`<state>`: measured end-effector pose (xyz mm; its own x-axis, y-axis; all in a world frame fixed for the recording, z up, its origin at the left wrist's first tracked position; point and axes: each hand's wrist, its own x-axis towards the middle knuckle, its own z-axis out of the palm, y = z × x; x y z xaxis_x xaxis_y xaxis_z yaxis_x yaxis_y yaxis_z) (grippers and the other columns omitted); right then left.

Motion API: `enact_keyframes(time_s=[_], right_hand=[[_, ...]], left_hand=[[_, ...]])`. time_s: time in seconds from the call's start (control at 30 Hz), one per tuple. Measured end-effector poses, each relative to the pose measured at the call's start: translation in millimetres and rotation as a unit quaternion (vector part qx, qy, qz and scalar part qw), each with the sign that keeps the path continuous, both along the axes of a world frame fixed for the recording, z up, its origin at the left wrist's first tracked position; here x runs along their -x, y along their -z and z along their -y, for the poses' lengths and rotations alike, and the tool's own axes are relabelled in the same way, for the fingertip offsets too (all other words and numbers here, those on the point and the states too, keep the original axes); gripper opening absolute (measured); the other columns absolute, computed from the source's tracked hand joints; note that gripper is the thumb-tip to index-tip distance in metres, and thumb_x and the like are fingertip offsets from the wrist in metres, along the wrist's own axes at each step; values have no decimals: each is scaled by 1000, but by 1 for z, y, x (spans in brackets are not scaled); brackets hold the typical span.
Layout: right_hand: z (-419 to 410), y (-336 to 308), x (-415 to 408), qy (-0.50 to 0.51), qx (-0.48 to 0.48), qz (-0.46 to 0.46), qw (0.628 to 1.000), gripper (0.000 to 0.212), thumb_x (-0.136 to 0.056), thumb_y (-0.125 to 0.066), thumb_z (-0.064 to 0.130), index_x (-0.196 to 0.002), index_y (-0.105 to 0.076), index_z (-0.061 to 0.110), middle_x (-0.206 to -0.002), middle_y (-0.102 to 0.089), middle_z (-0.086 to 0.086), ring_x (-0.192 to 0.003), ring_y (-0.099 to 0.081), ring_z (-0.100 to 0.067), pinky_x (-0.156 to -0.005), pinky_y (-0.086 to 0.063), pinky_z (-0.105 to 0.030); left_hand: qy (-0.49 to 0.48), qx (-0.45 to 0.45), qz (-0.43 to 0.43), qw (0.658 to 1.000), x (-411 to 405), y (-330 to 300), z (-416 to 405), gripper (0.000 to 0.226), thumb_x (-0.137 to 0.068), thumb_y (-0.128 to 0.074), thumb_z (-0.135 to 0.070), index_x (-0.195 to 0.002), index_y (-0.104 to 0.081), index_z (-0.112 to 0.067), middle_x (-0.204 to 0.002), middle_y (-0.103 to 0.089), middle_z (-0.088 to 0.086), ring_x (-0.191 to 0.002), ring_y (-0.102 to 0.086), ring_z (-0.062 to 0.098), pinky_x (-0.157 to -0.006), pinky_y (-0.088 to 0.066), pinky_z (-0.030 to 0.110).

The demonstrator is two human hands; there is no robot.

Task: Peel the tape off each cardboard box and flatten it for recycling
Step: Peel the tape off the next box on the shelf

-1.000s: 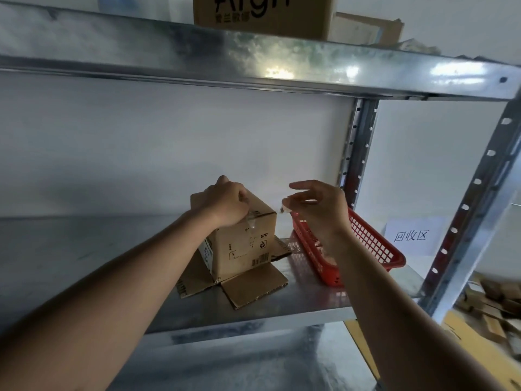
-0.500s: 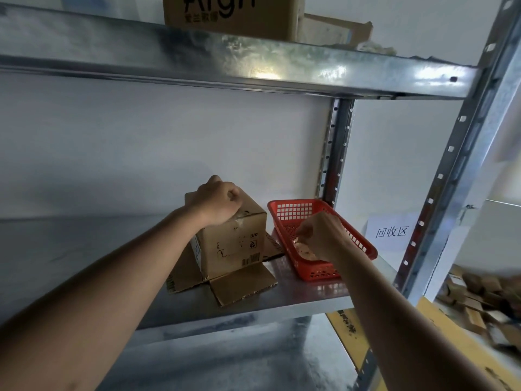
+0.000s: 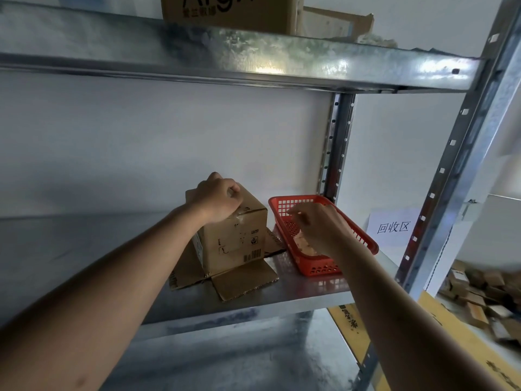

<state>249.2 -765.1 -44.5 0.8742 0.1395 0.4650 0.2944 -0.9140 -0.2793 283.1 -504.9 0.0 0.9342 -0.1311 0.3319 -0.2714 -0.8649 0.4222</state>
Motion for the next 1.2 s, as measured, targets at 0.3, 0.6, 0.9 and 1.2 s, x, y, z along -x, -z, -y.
enact_keyframes(time_s=[0.3, 0.6, 0.9, 1.2], right_hand=[[-35, -15, 11, -135, -72, 70, 986, 17, -96, -73, 30, -112, -74, 34, -104, -68, 15, -84, -68, 1, -73, -60, -22], [-91, -1, 14, -180, -208, 68, 959, 18, -74, -93, 17, -81, -77, 22, -83, -69, 13, -78, -66, -1, -66, -48, -9], [-95, -5, 20, -180, -141, 69, 971, 10, -89, -73, 7, -89, -72, 17, -88, -66, 8, -78, -63, 0, -69, -46, -8], [-93, -34, 23, -132, -105, -33, 985, 15, -102, -55, 10, -91, -52, 21, -80, -76, 5, -79, -74, -9, -72, -62, -42]], left_hand=[[18, 9, -28, 999, -2, 1, -7, 34, -107, -43, -29, -128, -69, -31, -140, -48, 1, -127, -51, 24, -97, -38, 34], [-24, -36, -57, 997, 7, -2, -11, 44, -103, -41, -23, -140, -61, -31, -150, -40, 4, -128, -51, 29, -97, -44, 34], [75, -58, -114, 989, 28, 3, -44, 83, -90, -29, -86, -161, -27, -44, -171, -12, -12, -158, -6, 21, -122, -7, 42], [83, -120, -142, 979, 27, -1, -48, 109, -68, -28, -104, -161, -14, -50, -170, -3, -20, -158, 6, 20, -124, -1, 46]])
